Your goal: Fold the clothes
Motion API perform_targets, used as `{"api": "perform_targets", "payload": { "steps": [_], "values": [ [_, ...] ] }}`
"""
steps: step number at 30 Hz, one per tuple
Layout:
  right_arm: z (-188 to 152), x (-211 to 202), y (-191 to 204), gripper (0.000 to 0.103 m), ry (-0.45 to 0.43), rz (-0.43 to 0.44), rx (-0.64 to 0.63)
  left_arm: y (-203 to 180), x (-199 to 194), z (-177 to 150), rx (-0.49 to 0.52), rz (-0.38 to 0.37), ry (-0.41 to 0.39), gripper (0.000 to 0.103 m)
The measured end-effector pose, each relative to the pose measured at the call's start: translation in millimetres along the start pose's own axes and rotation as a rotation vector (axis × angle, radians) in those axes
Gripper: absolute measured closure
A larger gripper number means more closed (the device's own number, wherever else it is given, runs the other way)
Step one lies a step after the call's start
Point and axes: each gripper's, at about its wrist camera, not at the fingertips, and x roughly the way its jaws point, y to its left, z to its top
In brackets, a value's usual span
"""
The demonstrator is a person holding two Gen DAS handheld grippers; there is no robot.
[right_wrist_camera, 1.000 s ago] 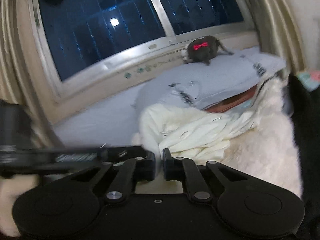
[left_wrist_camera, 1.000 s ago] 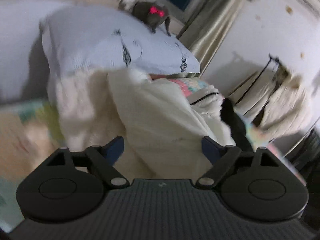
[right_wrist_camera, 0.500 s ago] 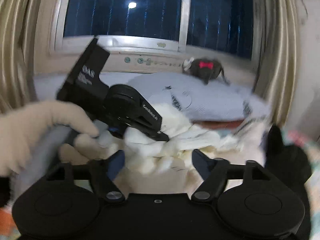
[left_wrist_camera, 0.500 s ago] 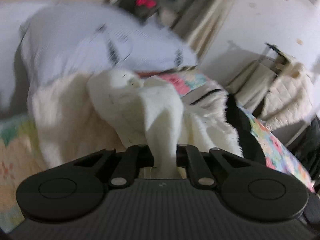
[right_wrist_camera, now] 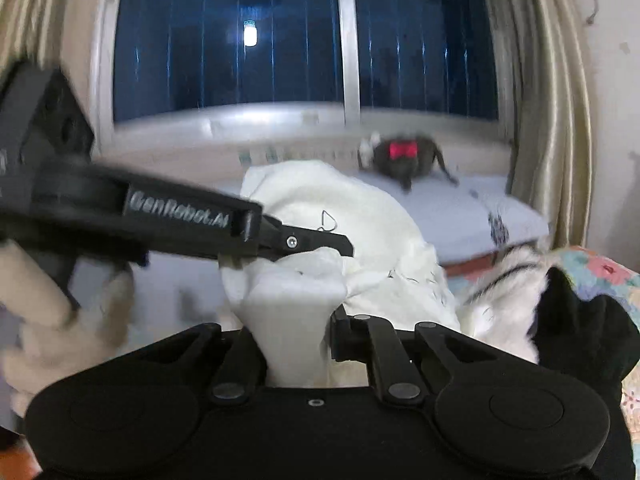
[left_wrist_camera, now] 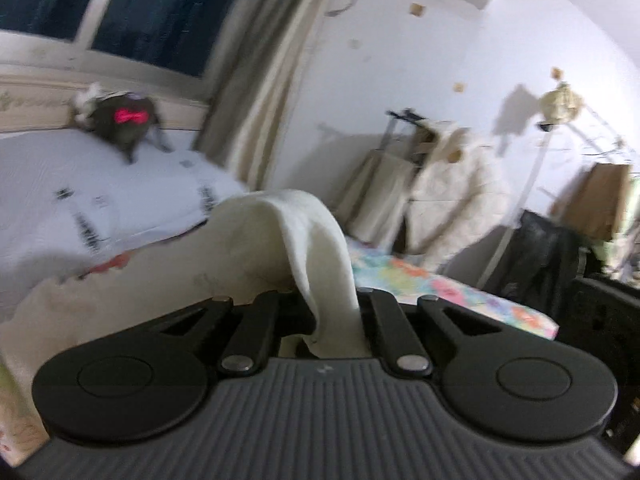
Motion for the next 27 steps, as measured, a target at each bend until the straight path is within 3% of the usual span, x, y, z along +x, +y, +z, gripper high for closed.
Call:
{"api": "perform_targets", "payload": {
  "steps": [3, 7, 10, 13, 15, 18, 20, 25, 27],
  "values": [
    [22.7, -45.0, -17.3, 0.089, -0.045, 0.054, 0.085, -38.3, 2.8, 17.8, -0.007, -0.078, 0.044, 0.097],
    [42.4, -105.6, -41.7, 0.089, -0.039, 0.098, 0.175, -110.1, 15.5, 7.0, 0.114, -0.165, 0.092, 0.097],
    [50.0, -158.6, -55.9, 0.089, 0.06, 0.031, 0.207, -159.4, 42.2, -17.1, 0.135, -0.28, 0.167, 0.096],
    [42.7, -214.6, -65.7, 0.089, 0.178, -0.09, 0.239, -210.9, 73.8, -49.6, 0.155, -0.387, 0.263, 0.09],
    [29.4, -253.5, -77.3, 0.09, 0.247, -0.179, 0.31, -239.4, 95.5, -72.9, 0.164, -0.43, 0.345, 0.081],
    [-4.0, -313.5, -102.6, 0.091, 0.334, -0.327, 0.448, -277.2, 120.0, -106.3, 0.201, -0.499, 0.457, 0.081],
    [-30.0, -353.9, -121.7, 0.091, 0.388, -0.43, 0.548, -297.5, 128.1, -124.0, 0.283, -0.476, 0.492, 0.08],
    [-125.3, -443.9, -169.8, 0.09, 0.433, -0.675, 0.85, -344.6, 141.4, -150.0, 0.652, -0.364, 0.532, 0.071],
    [-169.3, -482.5, -182.8, 0.09, 0.401, -0.692, 0.959, -366.8, 153.9, -158.2, 0.724, -0.354, 0.585, 0.068]
  ]
}}
